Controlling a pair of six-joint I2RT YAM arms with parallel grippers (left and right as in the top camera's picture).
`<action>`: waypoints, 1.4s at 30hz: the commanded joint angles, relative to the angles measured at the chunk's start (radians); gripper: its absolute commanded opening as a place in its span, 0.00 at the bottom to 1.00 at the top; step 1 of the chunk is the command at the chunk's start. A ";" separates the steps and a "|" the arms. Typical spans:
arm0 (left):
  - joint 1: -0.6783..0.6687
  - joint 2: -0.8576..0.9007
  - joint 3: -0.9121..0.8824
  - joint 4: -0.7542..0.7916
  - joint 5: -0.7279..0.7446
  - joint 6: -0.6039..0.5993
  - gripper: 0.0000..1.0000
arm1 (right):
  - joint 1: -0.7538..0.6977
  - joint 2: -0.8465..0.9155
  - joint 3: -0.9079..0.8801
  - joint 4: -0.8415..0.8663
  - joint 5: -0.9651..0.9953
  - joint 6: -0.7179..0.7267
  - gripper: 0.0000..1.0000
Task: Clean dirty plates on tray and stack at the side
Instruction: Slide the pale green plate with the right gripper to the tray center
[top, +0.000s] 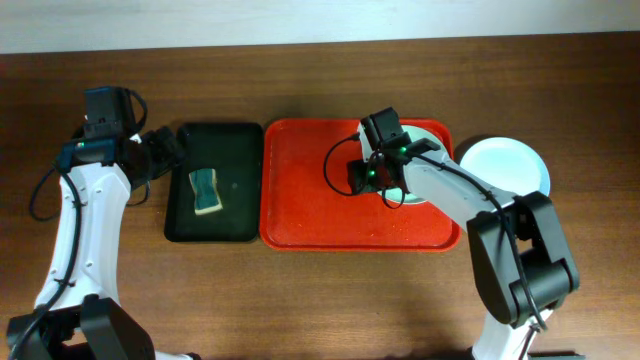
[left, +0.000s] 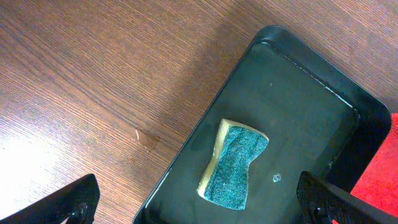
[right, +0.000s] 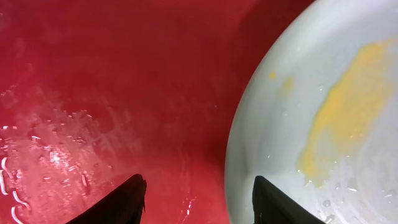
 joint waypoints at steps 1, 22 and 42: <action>0.000 -0.012 0.001 -0.001 0.004 -0.009 0.99 | 0.006 0.008 0.014 0.002 0.015 0.002 0.56; 0.000 -0.012 0.001 -0.001 0.004 -0.009 0.99 | 0.222 0.007 0.014 0.154 -0.195 0.010 0.68; 0.000 -0.012 0.001 -0.001 0.004 -0.009 0.99 | -0.162 -0.145 0.079 -0.281 -0.029 0.005 0.22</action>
